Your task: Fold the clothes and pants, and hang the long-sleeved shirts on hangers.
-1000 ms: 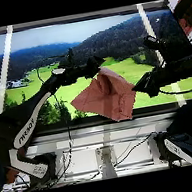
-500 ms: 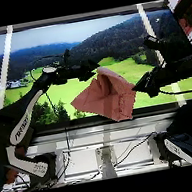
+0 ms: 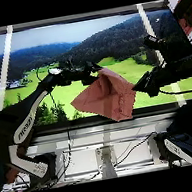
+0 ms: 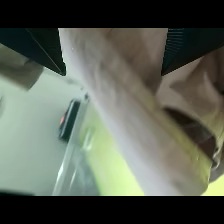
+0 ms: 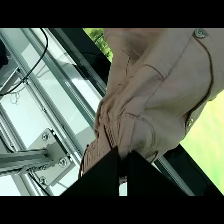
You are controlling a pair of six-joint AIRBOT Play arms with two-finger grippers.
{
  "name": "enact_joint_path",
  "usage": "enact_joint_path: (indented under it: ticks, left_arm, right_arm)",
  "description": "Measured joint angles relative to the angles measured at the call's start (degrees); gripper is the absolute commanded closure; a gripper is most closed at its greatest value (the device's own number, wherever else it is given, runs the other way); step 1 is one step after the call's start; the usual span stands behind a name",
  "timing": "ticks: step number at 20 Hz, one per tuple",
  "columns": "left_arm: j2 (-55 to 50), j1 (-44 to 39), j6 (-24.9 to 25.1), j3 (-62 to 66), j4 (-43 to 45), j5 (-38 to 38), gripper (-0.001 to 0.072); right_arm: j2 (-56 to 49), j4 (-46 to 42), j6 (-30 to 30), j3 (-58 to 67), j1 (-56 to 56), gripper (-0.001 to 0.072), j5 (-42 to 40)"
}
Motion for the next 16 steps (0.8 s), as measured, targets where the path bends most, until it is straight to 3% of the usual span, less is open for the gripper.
enact_joint_path:
  ticks: [2, 4, 5, 6, 9, 12, 16]
  left_arm:
    - [-0.9, -0.9, -0.6, 0.0, -3.5, 2.8, 0.0065]
    - [-2.0, -2.0, -1.3, 0.0, -7.5, 4.4, 0.0355]
    - [-2.4, -2.4, -1.4, 0.0, -9.6, 4.8, 0.054]
    - [-2.9, -2.8, -1.2, 0.0, -11.7, 5.2, 0.0648]
    - [-3.7, -2.8, 3.0, 0.0, -17.2, 5.9, 0.0694]
    - [-3.5, -0.6, 8.7, 0.0, -20.9, 4.8, 0.0694]
    - [-0.4, 4.2, 17.5, 0.0, -23.0, 1.7, 0.0696]
  right_arm:
    - [0.0, 0.0, 0.0, 0.0, 0.0, 0.0689, -0.1]
    - [0.0, 0.0, 0.0, 0.0, 0.0, 0.0689, -0.2]
    - [0.0, 0.0, 0.1, 0.0, 0.0, 0.0689, -0.2]
    - [0.0, 0.0, 0.1, 0.0, 0.0, 0.0689, -0.3]
    - [0.0, 0.0, 0.2, 0.0, 0.0, 0.069, -1.4]
    - [0.0, -0.3, 0.2, 0.0, 0.0, 0.0689, -5.3]
    - [0.0, -1.7, 0.1, 0.0, 0.0, 0.0689, -18.7]
